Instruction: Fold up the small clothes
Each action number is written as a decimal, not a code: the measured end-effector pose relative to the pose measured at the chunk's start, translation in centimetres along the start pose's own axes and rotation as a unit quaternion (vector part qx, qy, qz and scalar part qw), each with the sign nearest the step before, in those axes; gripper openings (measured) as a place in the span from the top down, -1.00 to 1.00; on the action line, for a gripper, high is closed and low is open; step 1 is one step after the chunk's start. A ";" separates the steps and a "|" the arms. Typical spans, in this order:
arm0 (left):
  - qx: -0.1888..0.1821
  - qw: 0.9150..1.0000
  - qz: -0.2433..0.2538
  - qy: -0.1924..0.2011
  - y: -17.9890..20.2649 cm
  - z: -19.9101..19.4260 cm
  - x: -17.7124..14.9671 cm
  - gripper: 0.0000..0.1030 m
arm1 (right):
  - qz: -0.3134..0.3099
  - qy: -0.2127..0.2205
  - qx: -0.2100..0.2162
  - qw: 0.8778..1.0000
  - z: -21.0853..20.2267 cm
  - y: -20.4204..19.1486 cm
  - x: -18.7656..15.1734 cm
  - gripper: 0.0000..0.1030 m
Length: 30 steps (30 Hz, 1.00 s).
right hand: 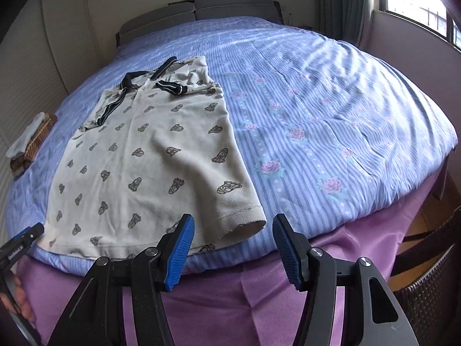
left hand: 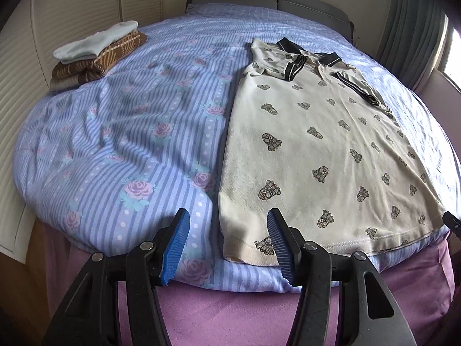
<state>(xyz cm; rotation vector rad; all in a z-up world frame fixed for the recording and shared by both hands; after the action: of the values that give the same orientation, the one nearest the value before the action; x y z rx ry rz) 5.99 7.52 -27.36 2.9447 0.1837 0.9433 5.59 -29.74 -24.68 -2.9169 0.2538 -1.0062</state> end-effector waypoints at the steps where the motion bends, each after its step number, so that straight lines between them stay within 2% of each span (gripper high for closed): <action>1: -0.001 1.000 -0.002 -0.002 0.0 0.1 0.0 -0.07 | 0.003 0.000 -0.001 1.000 0.0 0.1 0.0 -0.12; 7: -0.018 0.999 -0.004 -0.026 0.5 0.9 -0.8 -0.06 | 0.041 -0.003 -0.005 0.999 0.5 1.5 0.0 -0.10; 11: -0.025 0.999 -0.013 -0.032 0.4 1.1 -1.2 -0.05 | 0.052 -0.018 0.005 0.998 1.3 1.6 -0.3 0.10; 15: -0.036 0.998 -0.022 -0.037 0.5 1.1 -1.4 0.00 | 0.053 -0.016 0.011 0.998 1.4 1.3 -0.2 0.10; 22: -0.047 0.997 -0.032 -0.055 0.6 1.6 -2.0 0.27 | 0.068 -0.025 0.022 0.997 2.0 1.5 -0.2 0.10; 30: -0.046 0.996 -0.034 -0.068 0.8 1.9 -2.4 0.28 | 0.071 -0.029 0.029 0.997 2.3 1.4 -0.2 0.10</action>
<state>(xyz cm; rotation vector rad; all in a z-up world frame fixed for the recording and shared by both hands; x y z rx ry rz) 5.20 6.45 -30.23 2.8836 0.2271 0.7210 6.65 -31.08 -26.76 -2.8237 0.4168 -0.8926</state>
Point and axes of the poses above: each gripper's, at about its wrist camera, not at the fingertips, and z roughly the way its jaws point, y to its right, x to its top, the point moved 8 cm from there along z, roughly the way its jaws point, and after that the axes turned 1 degree about -y, right-handed, at the moved point
